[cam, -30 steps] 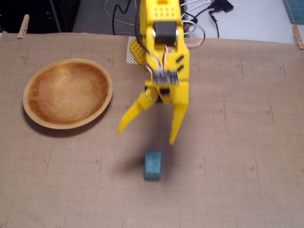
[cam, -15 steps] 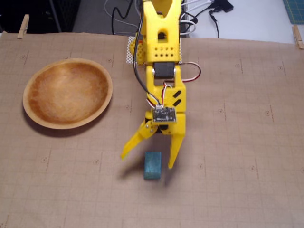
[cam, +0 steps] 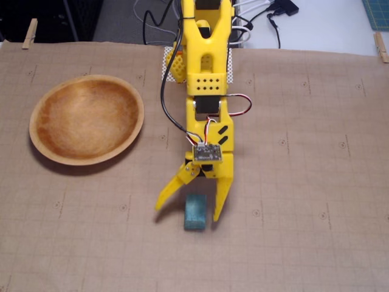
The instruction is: Grasp a blue block and put it in the bowl.
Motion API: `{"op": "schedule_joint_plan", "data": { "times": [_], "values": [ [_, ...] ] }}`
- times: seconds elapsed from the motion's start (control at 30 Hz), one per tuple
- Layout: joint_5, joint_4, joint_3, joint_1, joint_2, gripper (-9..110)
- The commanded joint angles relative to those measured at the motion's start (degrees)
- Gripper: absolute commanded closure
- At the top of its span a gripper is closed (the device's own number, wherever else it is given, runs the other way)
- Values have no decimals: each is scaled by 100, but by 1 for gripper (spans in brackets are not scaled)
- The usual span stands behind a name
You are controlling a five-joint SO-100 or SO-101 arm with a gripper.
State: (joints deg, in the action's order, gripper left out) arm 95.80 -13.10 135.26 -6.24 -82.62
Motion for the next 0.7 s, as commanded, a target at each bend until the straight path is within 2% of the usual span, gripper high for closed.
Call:
{"op": "schedule_joint_plan", "data": {
  "times": [0.0,0.67],
  "values": [
    [9,-316,79,-44,-193,56],
    [53,-396,114,-35,229,56]
  ]
}}
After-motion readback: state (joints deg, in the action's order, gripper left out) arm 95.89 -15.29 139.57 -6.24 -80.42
